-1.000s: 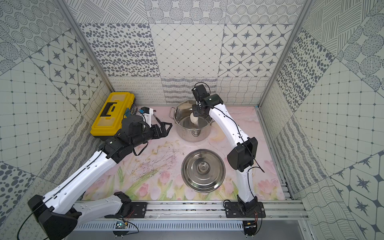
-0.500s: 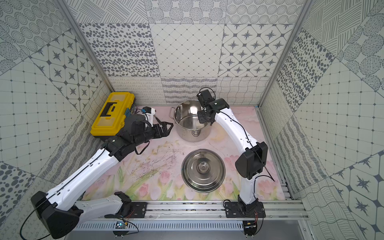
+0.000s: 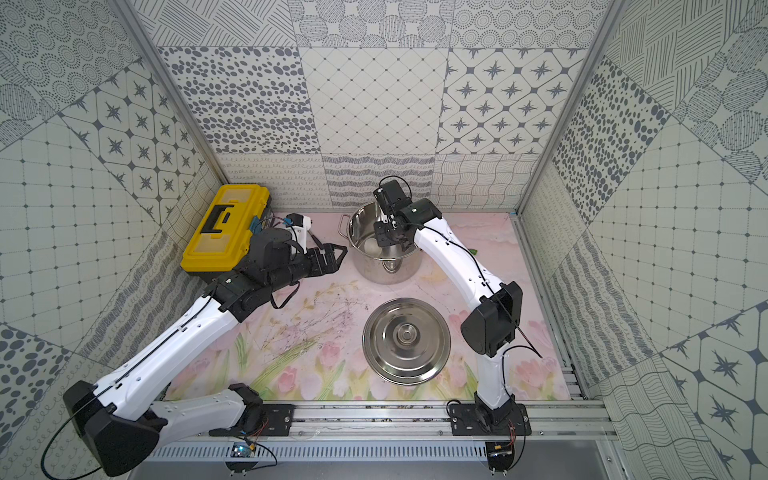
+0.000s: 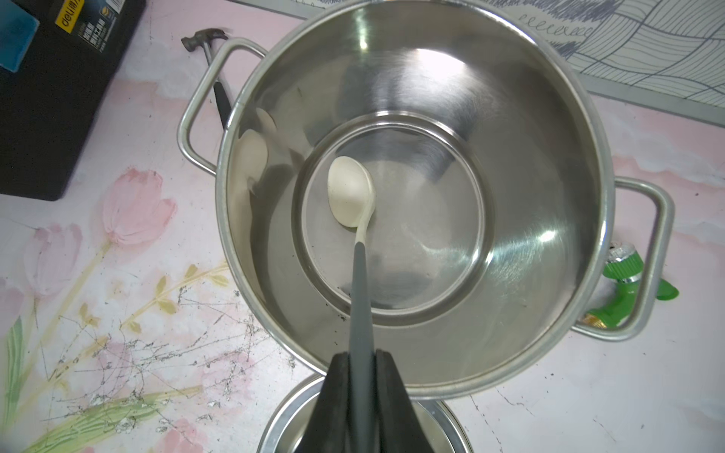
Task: Stir the soup with a spoon
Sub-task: Stir the soup in the pan with a stick.
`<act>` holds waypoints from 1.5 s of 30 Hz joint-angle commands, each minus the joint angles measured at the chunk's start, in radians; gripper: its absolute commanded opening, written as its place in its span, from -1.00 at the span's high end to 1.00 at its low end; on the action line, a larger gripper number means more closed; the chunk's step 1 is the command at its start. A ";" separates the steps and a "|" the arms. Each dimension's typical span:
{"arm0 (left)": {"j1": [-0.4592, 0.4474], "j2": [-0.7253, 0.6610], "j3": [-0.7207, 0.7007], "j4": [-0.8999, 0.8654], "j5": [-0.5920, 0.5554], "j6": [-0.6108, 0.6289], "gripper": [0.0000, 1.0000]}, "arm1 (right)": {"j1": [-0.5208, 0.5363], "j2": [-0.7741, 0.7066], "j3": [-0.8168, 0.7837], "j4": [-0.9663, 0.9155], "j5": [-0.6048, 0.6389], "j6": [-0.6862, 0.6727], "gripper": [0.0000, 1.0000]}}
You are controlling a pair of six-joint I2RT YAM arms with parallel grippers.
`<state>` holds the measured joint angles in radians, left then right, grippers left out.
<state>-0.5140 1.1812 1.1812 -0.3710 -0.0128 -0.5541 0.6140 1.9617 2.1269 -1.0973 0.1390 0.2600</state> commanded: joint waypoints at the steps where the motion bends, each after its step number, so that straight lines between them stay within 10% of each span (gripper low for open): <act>1: -0.001 -0.004 0.000 0.013 -0.008 0.006 -0.99 | -0.002 0.039 0.078 0.051 0.037 0.009 1.00; 12: -0.001 0.002 -0.005 0.039 -0.010 0.006 -0.99 | -0.096 0.071 0.174 0.015 0.077 -0.030 1.00; 31: -0.001 0.010 0.008 0.099 -0.032 -0.005 -0.99 | -0.062 -0.144 -0.152 0.061 -0.008 0.004 1.00; 45: -0.002 0.003 0.000 0.109 -0.027 -0.034 -0.99 | -0.016 0.022 0.071 0.067 0.001 0.050 1.00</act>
<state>-0.5140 1.1904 1.1809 -0.3172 -0.0334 -0.5739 0.6071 1.9476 2.1292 -1.0790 0.1066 0.3042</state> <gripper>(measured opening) 0.994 0.154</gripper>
